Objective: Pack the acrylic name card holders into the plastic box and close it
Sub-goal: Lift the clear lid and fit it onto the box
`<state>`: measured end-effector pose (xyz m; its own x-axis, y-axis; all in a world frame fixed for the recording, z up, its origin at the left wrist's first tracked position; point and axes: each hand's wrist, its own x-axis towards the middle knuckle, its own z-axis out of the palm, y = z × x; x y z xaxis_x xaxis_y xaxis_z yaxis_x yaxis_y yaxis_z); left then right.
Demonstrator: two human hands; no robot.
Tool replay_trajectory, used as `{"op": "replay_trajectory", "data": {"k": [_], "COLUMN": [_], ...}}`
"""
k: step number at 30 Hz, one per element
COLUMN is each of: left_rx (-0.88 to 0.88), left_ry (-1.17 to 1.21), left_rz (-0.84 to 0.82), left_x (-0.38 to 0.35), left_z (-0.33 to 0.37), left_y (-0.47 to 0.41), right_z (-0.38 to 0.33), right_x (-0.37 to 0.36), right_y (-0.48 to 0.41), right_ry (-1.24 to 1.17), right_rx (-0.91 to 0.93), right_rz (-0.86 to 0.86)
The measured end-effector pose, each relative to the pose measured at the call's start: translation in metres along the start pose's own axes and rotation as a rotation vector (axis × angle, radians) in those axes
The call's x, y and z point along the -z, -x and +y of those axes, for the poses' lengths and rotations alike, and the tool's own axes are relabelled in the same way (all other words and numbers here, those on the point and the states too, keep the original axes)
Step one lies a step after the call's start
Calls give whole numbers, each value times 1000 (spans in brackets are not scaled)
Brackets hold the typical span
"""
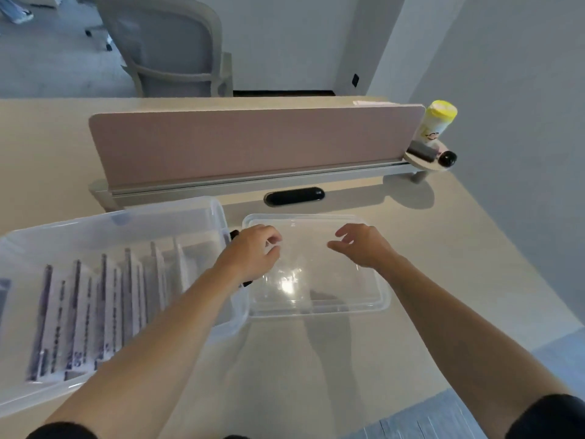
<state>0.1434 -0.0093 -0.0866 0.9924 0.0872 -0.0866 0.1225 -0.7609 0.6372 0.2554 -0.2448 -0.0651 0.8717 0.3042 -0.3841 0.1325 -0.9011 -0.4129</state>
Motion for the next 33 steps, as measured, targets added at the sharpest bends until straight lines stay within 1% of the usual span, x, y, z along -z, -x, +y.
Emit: {"op": "replay_trajectory", "data": {"k": [3,5,8,10,15,19,22,24,28,33], "left_rx": [146,326,660,780,903,1047,1069,1074,1007,1032], "left_ry": [-46,-93,-79,-75,-52,-114,-162,-186,-236,-116], "left_rz": [-78,-163,-242,-253,-228,-286,-301,-273,-157,-18], "left_x": [-36,-52,-64,-70,-84,-99,-118,-125,-124,-120], "left_z": [6,4,-9,-18,-29,-39,-43,-44,-46,-47], "left_y": [-32,-50,-68,-79,-100,-103,-102,-103,-107,-111], "right_z": [33,52,73,83,90,93,95,96,89,83], "right_x": [7,7,1,-5,-20,-34,-44,-49,-49,-42], "right_y": [-41,-68,-103,-124,-167,-197,-211,-219,-228,-228], "right_ry": [71,170,270,352,509,646,761,771,782,805], "right_rx": [-8,-3,-10,-11,67,171,234,260,258,227], "right_rz": [-104,-153,-195,-223,-256,-338,-302,-294,-315,-314]}}
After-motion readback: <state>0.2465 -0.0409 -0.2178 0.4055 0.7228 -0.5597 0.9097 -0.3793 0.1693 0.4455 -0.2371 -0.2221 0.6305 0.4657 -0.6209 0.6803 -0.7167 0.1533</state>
